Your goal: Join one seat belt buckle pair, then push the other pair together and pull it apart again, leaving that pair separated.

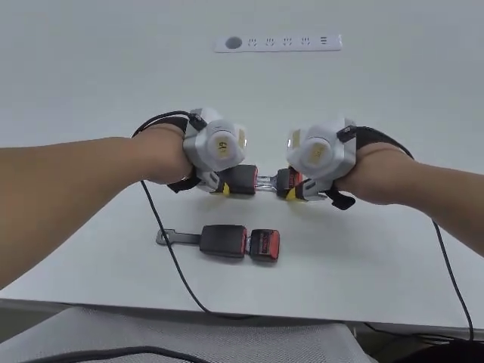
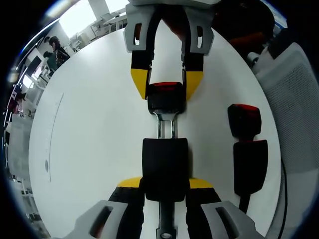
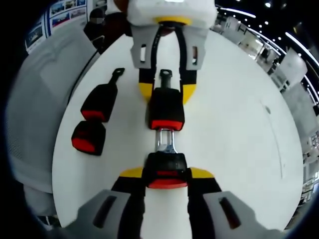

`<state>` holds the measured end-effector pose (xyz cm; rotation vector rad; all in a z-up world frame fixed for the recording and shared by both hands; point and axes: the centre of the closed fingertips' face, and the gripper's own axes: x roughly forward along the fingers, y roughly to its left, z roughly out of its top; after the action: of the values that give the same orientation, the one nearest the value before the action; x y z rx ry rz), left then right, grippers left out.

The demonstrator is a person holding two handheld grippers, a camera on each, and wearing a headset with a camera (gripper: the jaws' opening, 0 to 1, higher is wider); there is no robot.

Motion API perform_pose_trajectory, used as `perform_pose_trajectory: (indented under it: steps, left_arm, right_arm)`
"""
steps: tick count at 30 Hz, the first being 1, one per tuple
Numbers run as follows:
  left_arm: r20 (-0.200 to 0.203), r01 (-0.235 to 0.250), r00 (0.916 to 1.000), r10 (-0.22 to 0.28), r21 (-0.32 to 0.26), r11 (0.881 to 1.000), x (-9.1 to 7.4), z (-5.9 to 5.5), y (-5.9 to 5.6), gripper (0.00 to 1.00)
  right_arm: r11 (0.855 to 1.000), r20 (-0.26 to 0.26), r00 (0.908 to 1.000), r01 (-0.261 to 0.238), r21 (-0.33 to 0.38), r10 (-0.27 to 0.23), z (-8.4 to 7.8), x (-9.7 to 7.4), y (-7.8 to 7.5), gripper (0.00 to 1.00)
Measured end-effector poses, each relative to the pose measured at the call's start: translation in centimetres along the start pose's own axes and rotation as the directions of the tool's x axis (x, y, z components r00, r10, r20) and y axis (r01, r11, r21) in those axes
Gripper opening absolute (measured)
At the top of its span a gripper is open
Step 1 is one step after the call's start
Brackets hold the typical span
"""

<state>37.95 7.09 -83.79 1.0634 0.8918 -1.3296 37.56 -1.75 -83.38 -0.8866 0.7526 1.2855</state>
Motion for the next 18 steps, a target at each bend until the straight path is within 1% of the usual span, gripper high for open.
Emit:
perform_pose_trajectory:
  steps: [3,5,8,11,12,15,17,18]
  left_arm:
    - [-0.003,0.0,1.0,0.0,0.001,1.0,0.0,0.0,0.0,0.32]
    - [-0.008,-0.001,1.0,0.001,0.006,1.0,0.0,0.0,0.0,0.32]
    - [-0.017,-0.005,0.9998,0.005,0.017,1.0,0.0,0.0,-0.1,0.32]
    - [-0.021,-0.004,0.9998,0.005,0.025,1.0,0.0,0.0,-0.1,0.32]
    - [-0.021,-0.004,0.9998,0.005,0.023,1.0,0.0,0.0,0.0,0.32]
    - [-0.013,-0.002,0.9999,0.002,0.026,1.0,0.0,0.0,0.0,0.31]
    - [-0.007,-0.005,1.0,0.005,0.036,0.999,0.0,0.0,0.0,0.31]
    - [-0.004,-0.005,1.0,0.005,0.032,0.999,0.0,0.0,0.0,0.31]
  right_arm:
    - [1.0,0.004,1.0,0.002,-0.001,-0.002,0.1,0.1,0.0,0.31]
    - [1.0,0.016,0.9999,-0.003,0.011,0.003,0.4,0.2,0.0,0.31]
    - [1.0,0.02,0.9998,-0.002,-0.009,0.002,0.8,0.7,0.2,0.3]
    - [1.0,0.032,0.9995,-0.003,-0.003,0.003,1.2,0.9,0.0,0.3]
    - [1.0,0.025,0.9997,-0.002,-0.005,0.002,1.1,1.0,0.0,0.3]
    - [1.0,0.037,0.9993,-0.004,-0.017,0.005,1.0,0.9,0.0,0.29]
    - [1.0,0.035,0.9994,-0.005,-0.019,0.006,1.1,0.9,0.0,0.29]
    - [1.0,0.037,0.9993,-0.007,-0.018,0.008,1.2,0.9,0.0,0.29]
